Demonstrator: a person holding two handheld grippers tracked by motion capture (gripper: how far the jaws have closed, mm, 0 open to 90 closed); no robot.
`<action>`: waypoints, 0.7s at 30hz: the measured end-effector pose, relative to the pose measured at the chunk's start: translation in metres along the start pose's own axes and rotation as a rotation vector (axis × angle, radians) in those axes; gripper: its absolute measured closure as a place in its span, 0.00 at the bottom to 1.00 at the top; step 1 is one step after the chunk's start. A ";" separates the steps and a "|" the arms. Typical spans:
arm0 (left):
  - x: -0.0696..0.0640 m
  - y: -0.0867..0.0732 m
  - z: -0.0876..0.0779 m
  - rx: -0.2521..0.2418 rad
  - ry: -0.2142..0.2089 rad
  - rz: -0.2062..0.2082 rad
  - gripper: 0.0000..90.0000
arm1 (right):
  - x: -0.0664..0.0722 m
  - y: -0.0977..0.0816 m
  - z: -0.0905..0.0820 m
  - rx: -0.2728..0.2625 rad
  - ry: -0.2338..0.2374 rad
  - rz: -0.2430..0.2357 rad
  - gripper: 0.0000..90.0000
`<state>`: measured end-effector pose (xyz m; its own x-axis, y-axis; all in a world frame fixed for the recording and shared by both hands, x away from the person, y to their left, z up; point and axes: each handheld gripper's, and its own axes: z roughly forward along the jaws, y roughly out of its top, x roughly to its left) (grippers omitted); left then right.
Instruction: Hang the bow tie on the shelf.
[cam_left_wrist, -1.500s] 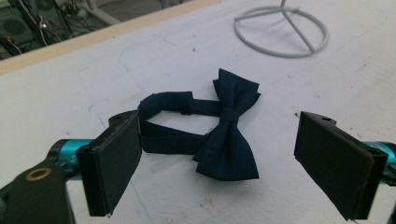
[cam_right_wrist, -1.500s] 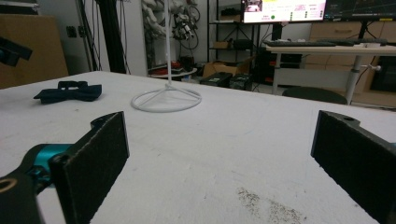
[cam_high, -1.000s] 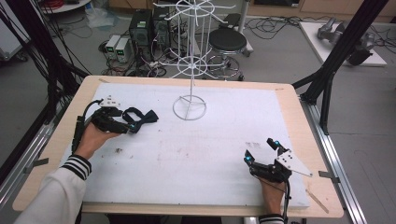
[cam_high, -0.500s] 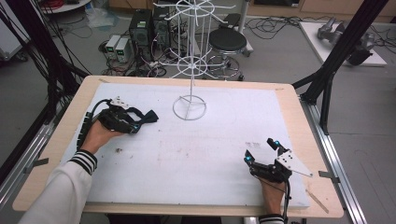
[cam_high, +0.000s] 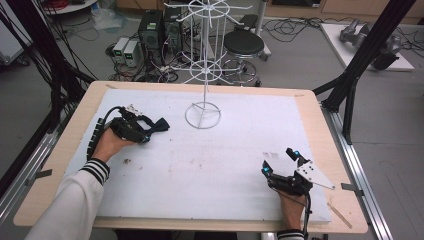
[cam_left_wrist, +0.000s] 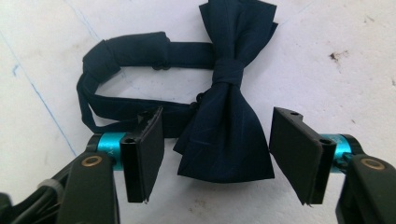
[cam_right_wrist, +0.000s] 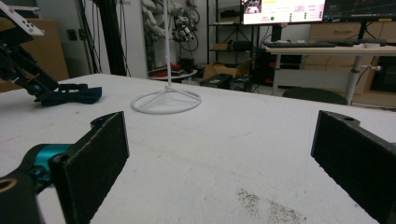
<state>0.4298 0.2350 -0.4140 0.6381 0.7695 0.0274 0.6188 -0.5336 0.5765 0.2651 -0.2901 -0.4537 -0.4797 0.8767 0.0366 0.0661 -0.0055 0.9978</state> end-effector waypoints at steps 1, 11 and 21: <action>-0.001 0.000 0.001 0.005 0.001 0.007 0.42 | 0.000 0.000 0.000 0.001 0.001 -0.001 0.03; -0.002 0.001 0.008 0.029 -0.009 -0.003 0.49 | 0.000 0.000 0.000 -0.001 0.000 0.002 0.03; -0.002 0.001 0.009 0.050 -0.017 -0.023 0.65 | 0.000 0.000 0.000 0.002 -0.002 0.011 0.03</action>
<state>0.4337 0.2301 -0.4210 0.6309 0.7758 0.0007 0.6553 -0.5333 0.5349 0.2646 -0.2899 -0.4537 -0.4772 0.8775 0.0478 0.0730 -0.0146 0.9972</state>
